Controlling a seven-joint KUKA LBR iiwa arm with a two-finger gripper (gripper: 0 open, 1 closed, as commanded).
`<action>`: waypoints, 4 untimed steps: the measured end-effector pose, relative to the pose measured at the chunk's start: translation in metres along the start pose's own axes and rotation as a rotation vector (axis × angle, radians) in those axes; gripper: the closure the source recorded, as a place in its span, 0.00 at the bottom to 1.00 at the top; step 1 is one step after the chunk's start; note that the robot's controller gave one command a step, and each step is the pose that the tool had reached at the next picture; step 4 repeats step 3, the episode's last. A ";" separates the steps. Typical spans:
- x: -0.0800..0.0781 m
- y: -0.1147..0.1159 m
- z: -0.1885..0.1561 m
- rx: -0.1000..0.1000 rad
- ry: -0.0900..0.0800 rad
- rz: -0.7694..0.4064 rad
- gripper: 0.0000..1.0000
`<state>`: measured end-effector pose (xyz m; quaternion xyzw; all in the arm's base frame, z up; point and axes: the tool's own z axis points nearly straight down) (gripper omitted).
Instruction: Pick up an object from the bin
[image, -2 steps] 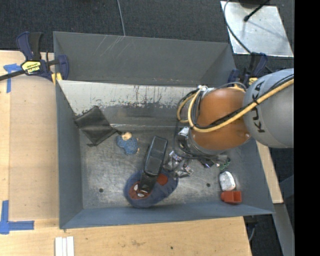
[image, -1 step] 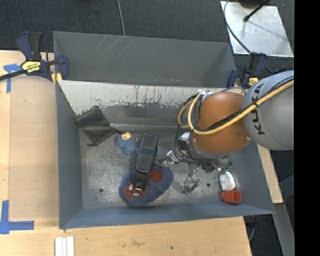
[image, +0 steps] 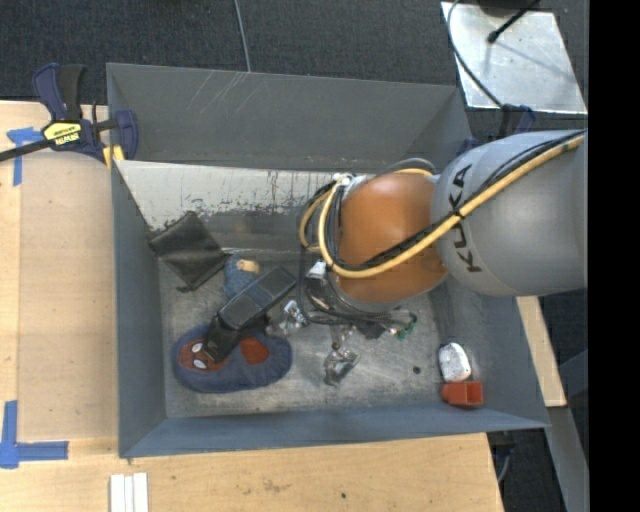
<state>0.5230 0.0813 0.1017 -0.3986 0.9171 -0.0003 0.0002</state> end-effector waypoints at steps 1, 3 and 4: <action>-0.060 0.004 0.027 0.010 0.009 -0.110 0.00; -0.073 0.016 -0.130 0.006 -0.011 -0.038 1.00; -0.073 0.016 -0.130 0.006 -0.011 -0.038 1.00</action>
Offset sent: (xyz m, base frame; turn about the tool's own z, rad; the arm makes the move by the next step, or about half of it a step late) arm 0.0334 0.0539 -0.0317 -0.1164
